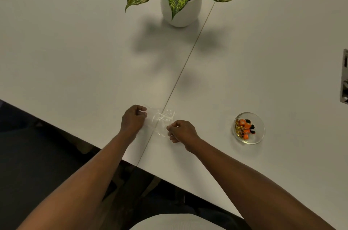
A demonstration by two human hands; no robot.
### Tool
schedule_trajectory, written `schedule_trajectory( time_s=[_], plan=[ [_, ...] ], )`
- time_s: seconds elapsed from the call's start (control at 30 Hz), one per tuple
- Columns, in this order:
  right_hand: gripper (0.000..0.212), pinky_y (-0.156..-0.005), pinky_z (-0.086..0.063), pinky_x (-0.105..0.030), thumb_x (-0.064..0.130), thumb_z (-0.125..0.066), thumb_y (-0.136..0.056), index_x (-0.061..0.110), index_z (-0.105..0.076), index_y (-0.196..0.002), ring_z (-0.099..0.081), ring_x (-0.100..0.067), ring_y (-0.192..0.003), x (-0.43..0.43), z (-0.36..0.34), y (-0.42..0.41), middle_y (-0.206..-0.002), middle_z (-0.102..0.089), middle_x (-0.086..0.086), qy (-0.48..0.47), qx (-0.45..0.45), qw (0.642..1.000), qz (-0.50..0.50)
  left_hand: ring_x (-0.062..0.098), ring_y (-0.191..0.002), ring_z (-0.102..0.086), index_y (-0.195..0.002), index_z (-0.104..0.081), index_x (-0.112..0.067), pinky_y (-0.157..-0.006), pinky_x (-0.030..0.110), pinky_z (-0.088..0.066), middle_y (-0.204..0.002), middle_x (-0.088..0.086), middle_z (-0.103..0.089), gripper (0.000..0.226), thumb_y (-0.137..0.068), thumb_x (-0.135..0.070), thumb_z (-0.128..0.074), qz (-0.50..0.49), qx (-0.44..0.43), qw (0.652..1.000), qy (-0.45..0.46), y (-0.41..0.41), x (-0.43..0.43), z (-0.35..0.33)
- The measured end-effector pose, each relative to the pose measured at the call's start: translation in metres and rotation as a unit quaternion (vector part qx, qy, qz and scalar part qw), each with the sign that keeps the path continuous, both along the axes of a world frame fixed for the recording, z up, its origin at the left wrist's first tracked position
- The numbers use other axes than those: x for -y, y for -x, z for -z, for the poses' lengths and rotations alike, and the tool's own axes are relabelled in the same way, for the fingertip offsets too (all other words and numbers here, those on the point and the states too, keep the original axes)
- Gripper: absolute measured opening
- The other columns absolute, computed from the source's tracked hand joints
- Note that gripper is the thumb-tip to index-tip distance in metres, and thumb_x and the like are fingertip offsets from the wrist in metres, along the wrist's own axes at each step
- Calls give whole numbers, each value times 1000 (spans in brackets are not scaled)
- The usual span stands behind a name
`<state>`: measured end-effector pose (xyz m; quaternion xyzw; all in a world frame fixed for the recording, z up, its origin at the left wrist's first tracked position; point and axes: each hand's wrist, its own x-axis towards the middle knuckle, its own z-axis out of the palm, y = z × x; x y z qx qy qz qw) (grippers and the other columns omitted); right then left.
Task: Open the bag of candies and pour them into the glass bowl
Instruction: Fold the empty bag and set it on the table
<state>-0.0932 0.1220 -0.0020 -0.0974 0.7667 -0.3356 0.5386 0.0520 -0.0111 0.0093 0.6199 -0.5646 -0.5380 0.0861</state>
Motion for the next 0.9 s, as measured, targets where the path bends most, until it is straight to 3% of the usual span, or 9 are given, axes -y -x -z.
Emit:
schedule_trajectory(
  time_s=[0.1,0.2,0.27,0.37,0.43,0.53,0.6,0.73,0.9],
  plan=[
    [15,-65,-63,-33,17,-72,-91,8,-69,-79,-68,-20,-61,16,7,-9,-80,-77,-14,-13,-24,999,-22,30,-108,-64,-132,-59,-15,-88,39,-54,-116,10,-66,42,-91,-23,-68,89,78,991,61,-2,11,8],
    [18,-71,-67,-38,16,-71,-92,11,-68,-75,-71,-21,-61,28,12,-15,-80,-78,-14,-30,-50,997,-52,41,-134,-48,-154,-33,-8,-109,51,-42,-149,23,-46,79,-89,-34,-69,225,202,937,175,-9,6,17],
    [24,-76,-67,-42,19,-70,-92,12,-66,-69,-76,-25,-64,31,15,-16,-75,-78,-12,-41,-74,994,-70,43,-147,-32,-158,-25,-7,-116,54,-34,-162,25,-28,84,-92,-39,-65,310,215,892,249,-15,-7,26],
    [34,-83,-64,-40,29,-65,-92,3,-76,-74,-79,-25,-69,33,16,-17,-73,-80,-11,-56,-118,982,-140,41,-156,-9,-161,-13,-10,-124,55,-19,-169,21,-6,82,-98,-46,-51,406,223,846,264,-21,-26,44],
    [39,-84,-62,-39,36,-62,-92,0,-75,-83,-79,-25,-71,32,15,-17,-74,-80,-11,-65,-134,973,-178,40,-157,0,-162,-9,-12,-125,55,-13,-170,19,1,80,-100,-50,-44,424,230,838,254,-21,-34,52],
    [45,-87,-56,-37,43,-63,-93,2,-64,-112,-72,-33,-98,24,15,-16,-102,-77,-15,-76,-183,951,-236,41,-156,4,-162,-7,-14,-125,57,-11,-170,18,4,81,-100,-55,-38,444,249,821,258,-23,-38,58],
    [49,-87,-52,-38,45,-64,-93,4,-58,-120,-67,-34,-107,18,15,-16,-113,-71,-14,-74,-208,940,-258,42,-156,4,-162,-6,-14,-124,59,-13,-170,18,5,82,-99,-57,-37,449,253,817,258,-26,-37,59],
    [50,-80,-49,-34,49,-64,-92,11,-55,-123,-66,-30,-105,0,12,-9,-114,-70,-9,-59,-221,939,-256,46,-155,-1,-162,-11,-13,-123,60,-14,-169,22,1,82,-96,-60,-24,444,256,810,286,-24,-39,52],
    [50,-74,-43,-32,52,-64,-90,19,-54,-125,-67,-25,-99,-19,0,13,-95,-66,2,-47,-239,947,-211,42,-156,-2,-162,-14,-12,-124,56,-13,-169,22,-1,81,-97,-57,-34,416,204,828,316,-6,-49,38]
  ],
)
